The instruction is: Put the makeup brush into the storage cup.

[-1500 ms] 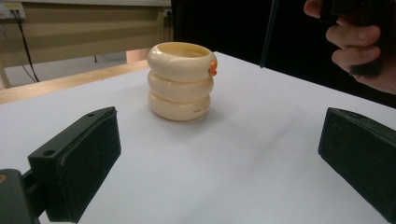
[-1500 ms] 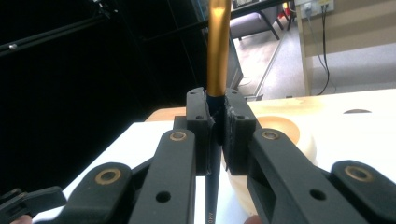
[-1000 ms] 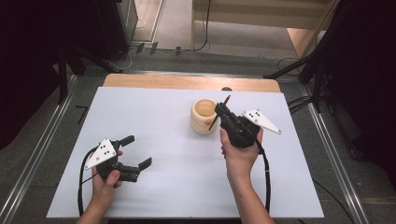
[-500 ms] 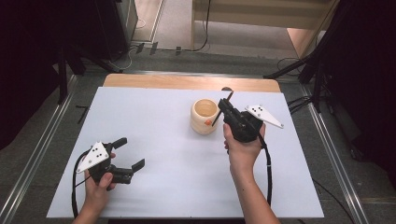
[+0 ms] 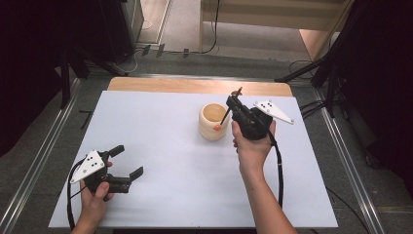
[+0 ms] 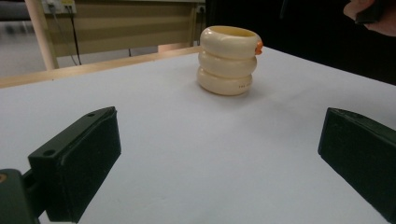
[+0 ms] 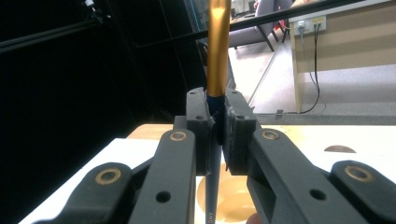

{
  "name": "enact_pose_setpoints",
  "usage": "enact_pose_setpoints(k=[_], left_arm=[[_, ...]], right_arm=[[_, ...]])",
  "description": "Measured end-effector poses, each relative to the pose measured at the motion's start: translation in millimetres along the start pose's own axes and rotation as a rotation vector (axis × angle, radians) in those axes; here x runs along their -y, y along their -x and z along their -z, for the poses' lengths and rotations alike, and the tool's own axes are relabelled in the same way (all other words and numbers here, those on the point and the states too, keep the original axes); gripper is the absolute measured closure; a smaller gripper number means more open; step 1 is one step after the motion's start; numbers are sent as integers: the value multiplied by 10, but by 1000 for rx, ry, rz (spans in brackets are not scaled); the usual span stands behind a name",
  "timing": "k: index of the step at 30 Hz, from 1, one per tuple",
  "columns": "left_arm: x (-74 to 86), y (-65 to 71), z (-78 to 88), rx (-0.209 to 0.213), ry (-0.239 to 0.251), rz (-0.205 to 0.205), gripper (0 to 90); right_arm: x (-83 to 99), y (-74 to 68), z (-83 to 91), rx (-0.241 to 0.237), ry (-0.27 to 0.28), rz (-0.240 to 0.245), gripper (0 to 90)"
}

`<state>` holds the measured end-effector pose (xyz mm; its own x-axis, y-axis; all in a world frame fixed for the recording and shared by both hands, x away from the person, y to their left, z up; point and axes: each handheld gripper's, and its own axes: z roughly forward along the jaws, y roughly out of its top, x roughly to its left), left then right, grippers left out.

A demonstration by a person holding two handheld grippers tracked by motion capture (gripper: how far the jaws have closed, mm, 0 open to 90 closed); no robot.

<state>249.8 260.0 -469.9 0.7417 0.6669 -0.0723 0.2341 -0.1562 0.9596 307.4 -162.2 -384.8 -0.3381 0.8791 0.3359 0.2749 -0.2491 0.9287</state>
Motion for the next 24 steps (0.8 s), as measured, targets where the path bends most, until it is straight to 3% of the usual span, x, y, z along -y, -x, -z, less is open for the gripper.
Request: enact_pose_setpoints(k=[8, 13, 24], left_arm=[[39, -63, 80, -19, -1, 11, 0], [44, -87, 89, -25, 6, 22, 0], [42, -47, 56, -23, -15, 1, 0]], right_arm=[[-26, 16, -151, 17, -11, 27, 838], [-20, 35, -289, 19, -23, 69, 837], [95, 132, -503, 8, -45, 126, 838]])
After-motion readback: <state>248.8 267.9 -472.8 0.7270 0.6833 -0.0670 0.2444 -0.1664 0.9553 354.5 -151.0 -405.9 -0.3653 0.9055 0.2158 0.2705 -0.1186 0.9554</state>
